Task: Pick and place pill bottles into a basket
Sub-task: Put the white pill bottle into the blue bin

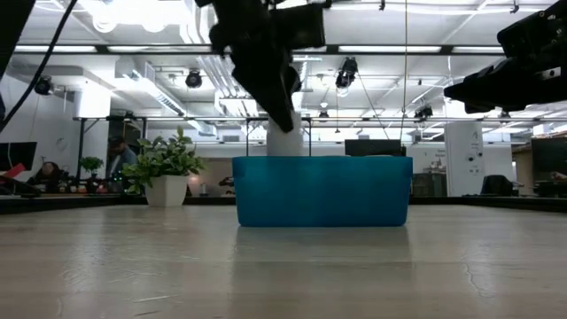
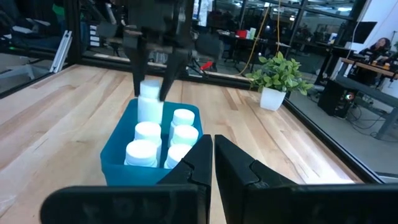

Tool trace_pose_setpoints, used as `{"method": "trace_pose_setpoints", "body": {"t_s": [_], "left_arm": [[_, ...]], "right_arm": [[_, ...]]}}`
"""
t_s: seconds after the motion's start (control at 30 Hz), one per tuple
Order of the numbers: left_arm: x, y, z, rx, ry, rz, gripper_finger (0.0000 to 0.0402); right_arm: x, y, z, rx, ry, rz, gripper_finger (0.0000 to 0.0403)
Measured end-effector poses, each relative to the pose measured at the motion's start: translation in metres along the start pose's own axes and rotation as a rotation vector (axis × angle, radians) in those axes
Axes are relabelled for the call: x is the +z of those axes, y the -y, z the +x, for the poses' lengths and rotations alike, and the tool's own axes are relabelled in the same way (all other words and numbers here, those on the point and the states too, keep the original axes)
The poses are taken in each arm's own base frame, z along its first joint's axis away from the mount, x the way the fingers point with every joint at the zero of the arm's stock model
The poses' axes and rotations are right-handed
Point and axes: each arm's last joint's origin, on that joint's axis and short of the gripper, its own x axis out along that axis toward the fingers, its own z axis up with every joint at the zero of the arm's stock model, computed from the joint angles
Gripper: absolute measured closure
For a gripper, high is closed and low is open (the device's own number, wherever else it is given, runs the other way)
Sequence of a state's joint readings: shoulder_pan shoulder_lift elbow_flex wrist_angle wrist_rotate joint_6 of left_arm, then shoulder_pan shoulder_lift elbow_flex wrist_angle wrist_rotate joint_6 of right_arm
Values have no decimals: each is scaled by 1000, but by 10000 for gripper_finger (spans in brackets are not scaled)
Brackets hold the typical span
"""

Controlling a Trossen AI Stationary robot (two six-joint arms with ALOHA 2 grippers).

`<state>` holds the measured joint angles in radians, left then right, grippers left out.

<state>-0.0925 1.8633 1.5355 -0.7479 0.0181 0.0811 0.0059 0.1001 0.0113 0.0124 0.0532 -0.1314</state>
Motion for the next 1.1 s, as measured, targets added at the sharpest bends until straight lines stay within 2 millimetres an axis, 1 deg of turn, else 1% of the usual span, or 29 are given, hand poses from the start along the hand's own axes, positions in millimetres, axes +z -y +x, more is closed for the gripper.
{"method": "trace_pose_setpoints", "body": {"t_s": [0.07, 0.2, 0.4, 0.63, 0.9, 0.97, 1.1], "left_arm": [[-5, 0, 8, -2, -33, -5, 261], [-11, 0, 21, -2, -42, -22, 261], [-23, 1, 39, 0, -2, -37, 261], [-32, 1, 45, -2, -13, -53, 261], [-29, 0, 46, 2, 26, -53, 260], [-28, -1, 45, 5, 30, -54, 239], [-28, -1, 43, 11, 28, -55, 173]], "right_arm": [[0, 0, 0, -1, -1, 0, 394], [0, 0, 0, -2, 0, 0, 394], [0, 0, 0, 1, -1, 0, 394], [0, 0, 0, 0, 0, 0, 394], [0, 0, 0, 0, -1, 0, 394], [0, 0, 0, 0, -1, 0, 394], [0, 0, 0, 0, -1, 0, 394]]}}
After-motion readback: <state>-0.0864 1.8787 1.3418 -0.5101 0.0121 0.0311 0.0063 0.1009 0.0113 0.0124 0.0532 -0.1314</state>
